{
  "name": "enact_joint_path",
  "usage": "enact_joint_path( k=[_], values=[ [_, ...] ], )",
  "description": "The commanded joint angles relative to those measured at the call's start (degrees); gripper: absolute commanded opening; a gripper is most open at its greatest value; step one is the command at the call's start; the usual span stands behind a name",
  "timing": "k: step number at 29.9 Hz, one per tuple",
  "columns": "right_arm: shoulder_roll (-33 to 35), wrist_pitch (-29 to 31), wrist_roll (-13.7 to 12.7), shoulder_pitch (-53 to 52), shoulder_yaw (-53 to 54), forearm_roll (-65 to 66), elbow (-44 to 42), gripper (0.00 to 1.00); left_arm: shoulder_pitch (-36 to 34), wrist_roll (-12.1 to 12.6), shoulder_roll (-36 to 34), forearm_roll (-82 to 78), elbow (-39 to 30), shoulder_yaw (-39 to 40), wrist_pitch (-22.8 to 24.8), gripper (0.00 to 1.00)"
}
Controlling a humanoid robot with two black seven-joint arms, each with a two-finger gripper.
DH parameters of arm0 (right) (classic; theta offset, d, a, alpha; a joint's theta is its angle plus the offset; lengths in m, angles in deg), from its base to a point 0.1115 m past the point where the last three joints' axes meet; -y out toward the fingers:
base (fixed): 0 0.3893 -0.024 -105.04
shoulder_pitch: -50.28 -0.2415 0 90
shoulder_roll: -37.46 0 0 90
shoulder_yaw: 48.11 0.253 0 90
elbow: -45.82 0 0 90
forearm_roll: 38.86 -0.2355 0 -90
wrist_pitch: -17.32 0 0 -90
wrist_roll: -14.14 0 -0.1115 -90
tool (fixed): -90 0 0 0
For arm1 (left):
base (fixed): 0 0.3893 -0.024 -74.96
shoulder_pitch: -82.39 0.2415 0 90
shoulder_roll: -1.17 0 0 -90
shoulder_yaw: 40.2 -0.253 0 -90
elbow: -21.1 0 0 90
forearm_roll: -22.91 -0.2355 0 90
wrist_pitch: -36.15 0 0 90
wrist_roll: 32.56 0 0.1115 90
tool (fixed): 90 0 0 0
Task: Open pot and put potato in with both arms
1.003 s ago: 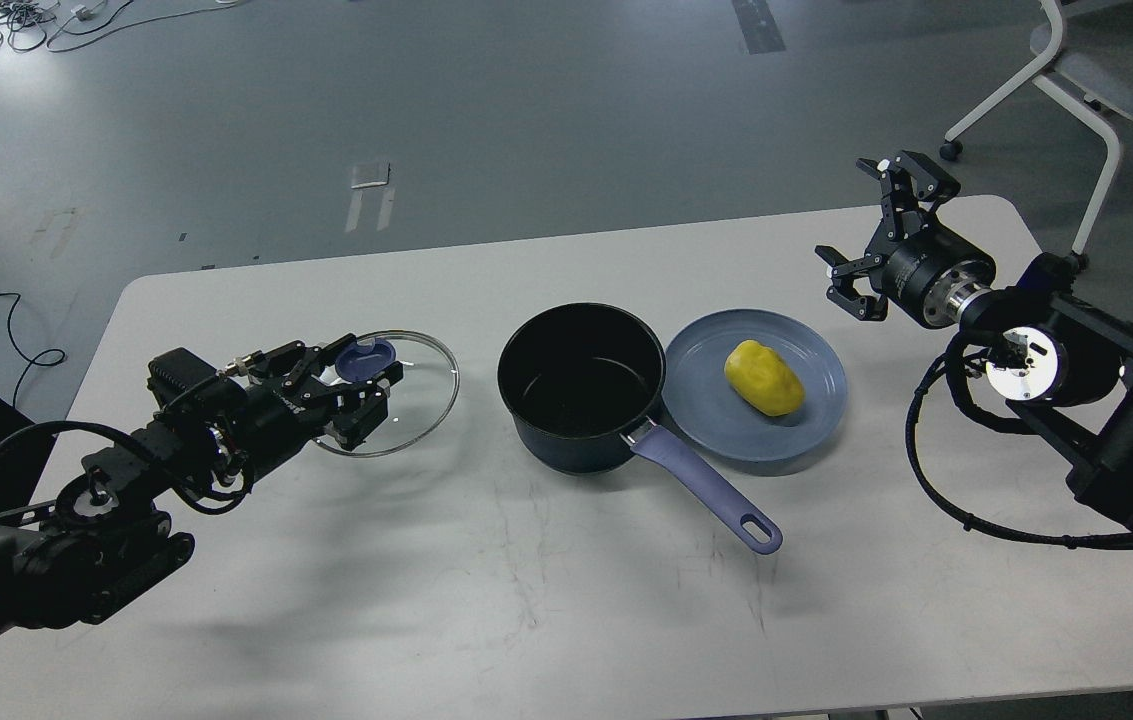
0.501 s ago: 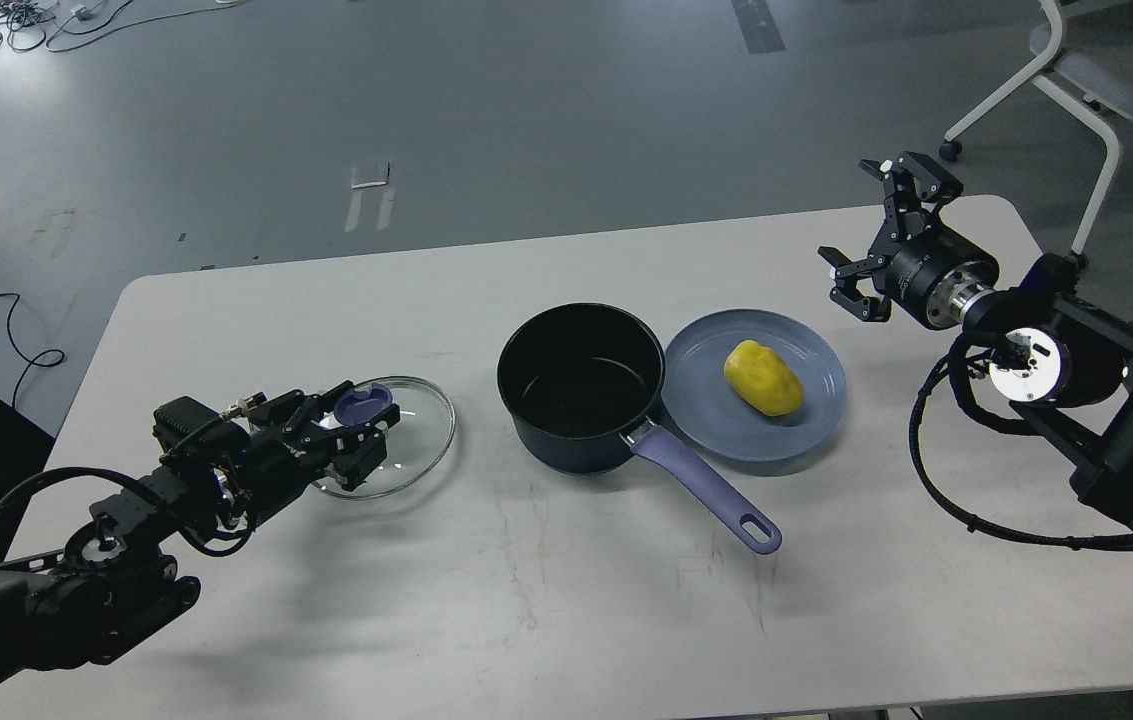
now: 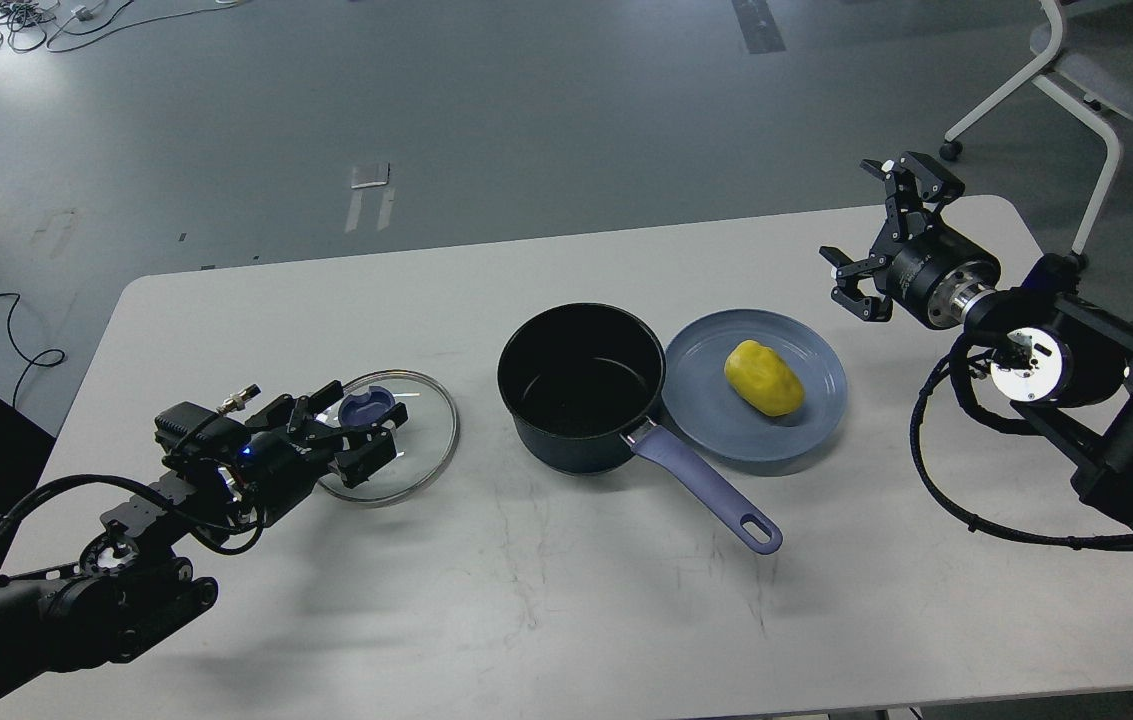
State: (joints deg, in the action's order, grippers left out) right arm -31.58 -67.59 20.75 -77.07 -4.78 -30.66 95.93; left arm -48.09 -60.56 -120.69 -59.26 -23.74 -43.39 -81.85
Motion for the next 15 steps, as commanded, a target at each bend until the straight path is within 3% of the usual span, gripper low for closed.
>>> enact_joint_path(
  k=[1, 5, 6, 8, 9, 11, 12, 14, 15],
  values=[
    [0.2, 0.1, 0.1, -0.4, -0.1, 0.2, 0.1, 1.0, -1.5, 0.0, -0.4, 4.1, -0.5, 0.9, 0.0, 0.98],
    [0.2, -0.3, 1.7, -1.7, -2.8, 8.5, 0.3, 1.0, -8.5, 0.0, -0.7, 13.5, -3.1, 1.2, 0.0, 0.98],
    [0.2, -1.1, 2.9, -2.3, -3.5, 11.2, 0.5, 1.0, -9.8, 0.0, -0.7, 15.4, -3.6, 1.2, 0.0, 0.98],
    [0.6, -7.3, 8.5, -5.3, -7.1, 25.0, 1.4, 1.0, -14.1, 0.0, -0.4, 25.6, -4.7, 2.0, 0.0, 0.98],
    [0.9, -9.1, 9.5, -6.0, -8.3, 28.9, 1.6, 1.0, -15.3, 0.0, -0.2, 28.9, -4.7, 2.7, 0.0, 0.98],
    [2.7, -13.2, 10.8, -8.5, -13.6, 39.0, 1.9, 1.0, -18.6, 0.0, 0.7, 40.3, -4.6, 5.7, 5.3, 0.98],
    [3.2, -14.0, 10.9, -9.3, -15.6, 41.9, 1.9, 1.0, -19.3, 1.3, 1.3, 43.8, -4.6, 6.7, 6.8, 0.98],
    [5.3, -15.2, 11.0, -12.4, -26.2, 55.4, 2.1, 1.0, -22.9, 10.7, 2.6, 55.2, -4.4, 9.2, 11.5, 0.98],
    [5.6, -15.4, 11.1, -13.2, -28.8, 59.0, 2.0, 1.0, -24.1, 12.4, 2.8, 57.4, -4.4, 9.9, 12.4, 0.98]
  ],
)
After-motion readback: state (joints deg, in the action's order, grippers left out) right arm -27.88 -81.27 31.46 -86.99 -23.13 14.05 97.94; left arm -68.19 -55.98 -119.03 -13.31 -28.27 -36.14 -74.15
